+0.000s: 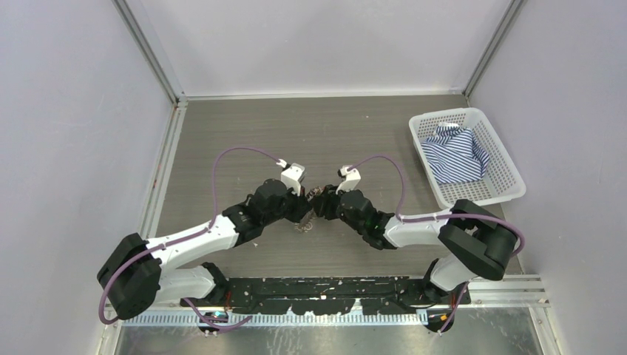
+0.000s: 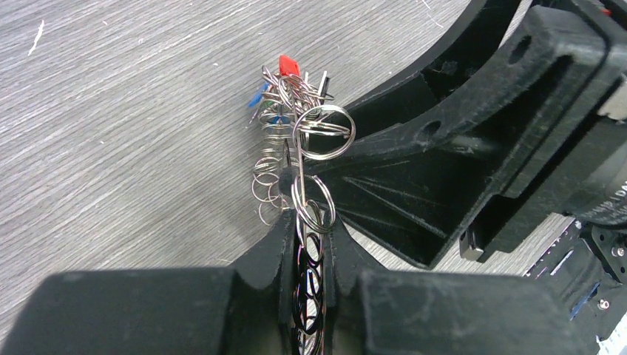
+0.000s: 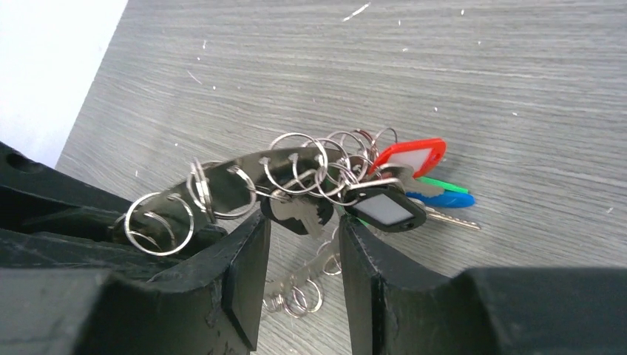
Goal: Remove the keys from the keyring
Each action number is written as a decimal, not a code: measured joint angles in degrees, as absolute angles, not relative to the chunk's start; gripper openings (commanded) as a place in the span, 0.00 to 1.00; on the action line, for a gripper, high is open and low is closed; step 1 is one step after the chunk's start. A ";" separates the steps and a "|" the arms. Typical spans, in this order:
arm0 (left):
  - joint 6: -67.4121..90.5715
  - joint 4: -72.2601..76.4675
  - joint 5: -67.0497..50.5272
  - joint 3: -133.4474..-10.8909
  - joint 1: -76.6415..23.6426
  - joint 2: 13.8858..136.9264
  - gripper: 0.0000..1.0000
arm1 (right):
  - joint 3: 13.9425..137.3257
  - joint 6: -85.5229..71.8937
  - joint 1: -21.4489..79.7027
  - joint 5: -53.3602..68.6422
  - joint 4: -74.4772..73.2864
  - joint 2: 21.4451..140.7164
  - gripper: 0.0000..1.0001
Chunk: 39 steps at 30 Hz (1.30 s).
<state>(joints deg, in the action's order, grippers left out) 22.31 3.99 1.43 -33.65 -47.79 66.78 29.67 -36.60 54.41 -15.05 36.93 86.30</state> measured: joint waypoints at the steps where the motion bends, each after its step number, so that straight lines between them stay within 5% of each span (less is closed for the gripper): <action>1: 22.31 3.97 1.43 -33.65 -47.79 66.78 0.01 | 29.67 -36.34 54.76 -15.86 37.41 86.30 0.46; 11: 22.33 3.38 1.50 -33.95 -47.94 66.78 0.01 | 31.55 -34.59 56.58 -21.71 36.91 88.16 0.40; 20: 22.33 3.16 2.98 -34.02 -47.94 66.76 0.00 | 34.22 -32.42 57.06 -23.46 33.15 88.09 0.02; 39: 22.28 4.03 4.93 -32.27 -48.31 65.19 0.01 | 39.13 -28.05 57.14 -15.86 6.00 74.81 0.01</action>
<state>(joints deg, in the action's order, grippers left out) 22.28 4.03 4.93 -32.27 -48.31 65.19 39.13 -28.05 57.14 -15.86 6.00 74.81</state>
